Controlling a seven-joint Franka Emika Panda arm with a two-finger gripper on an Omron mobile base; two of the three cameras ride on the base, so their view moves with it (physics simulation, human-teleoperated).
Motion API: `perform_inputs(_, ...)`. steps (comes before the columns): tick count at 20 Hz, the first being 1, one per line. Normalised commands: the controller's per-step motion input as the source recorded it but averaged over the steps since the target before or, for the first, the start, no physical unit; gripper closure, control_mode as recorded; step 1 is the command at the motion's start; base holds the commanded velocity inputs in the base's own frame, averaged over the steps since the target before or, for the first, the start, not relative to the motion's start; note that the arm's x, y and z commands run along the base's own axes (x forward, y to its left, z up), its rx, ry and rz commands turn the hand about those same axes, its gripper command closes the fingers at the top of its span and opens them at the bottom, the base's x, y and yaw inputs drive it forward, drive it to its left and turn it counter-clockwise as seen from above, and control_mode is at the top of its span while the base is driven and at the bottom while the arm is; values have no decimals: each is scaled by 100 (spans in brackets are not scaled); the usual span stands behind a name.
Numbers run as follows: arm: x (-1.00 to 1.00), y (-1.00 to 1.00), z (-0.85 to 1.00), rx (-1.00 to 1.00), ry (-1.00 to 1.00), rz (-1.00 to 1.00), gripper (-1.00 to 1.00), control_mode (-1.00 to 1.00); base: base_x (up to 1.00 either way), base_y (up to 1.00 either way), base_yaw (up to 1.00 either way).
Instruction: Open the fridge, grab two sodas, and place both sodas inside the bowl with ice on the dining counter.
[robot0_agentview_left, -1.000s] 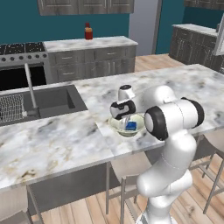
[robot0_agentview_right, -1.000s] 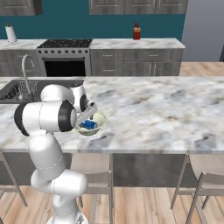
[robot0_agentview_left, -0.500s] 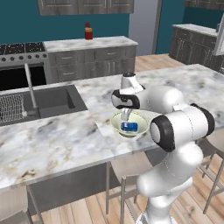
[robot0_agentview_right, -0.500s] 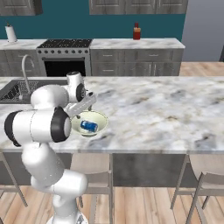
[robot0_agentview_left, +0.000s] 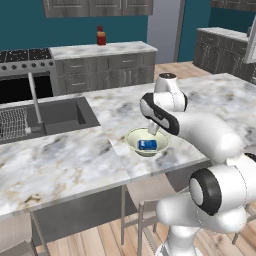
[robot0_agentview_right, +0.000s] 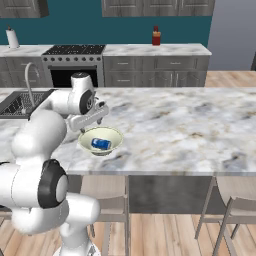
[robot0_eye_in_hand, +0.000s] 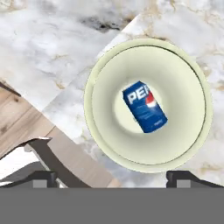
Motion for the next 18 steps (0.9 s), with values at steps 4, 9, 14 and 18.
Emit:
perform_inputs(4,-99,-11,45,11,-2,-29,-100,-100,0,0,0)
perform_inputs(9,-100,-4,35,14,0,-32,-100,-100,0,0,0)
perform_inputs(14,-94,-2,25,12,-3,-29,-100,-100,0,0,0)
perform_inputs(18,-100,-7,3,7,-11,-24,-100,-100,0,0,0)
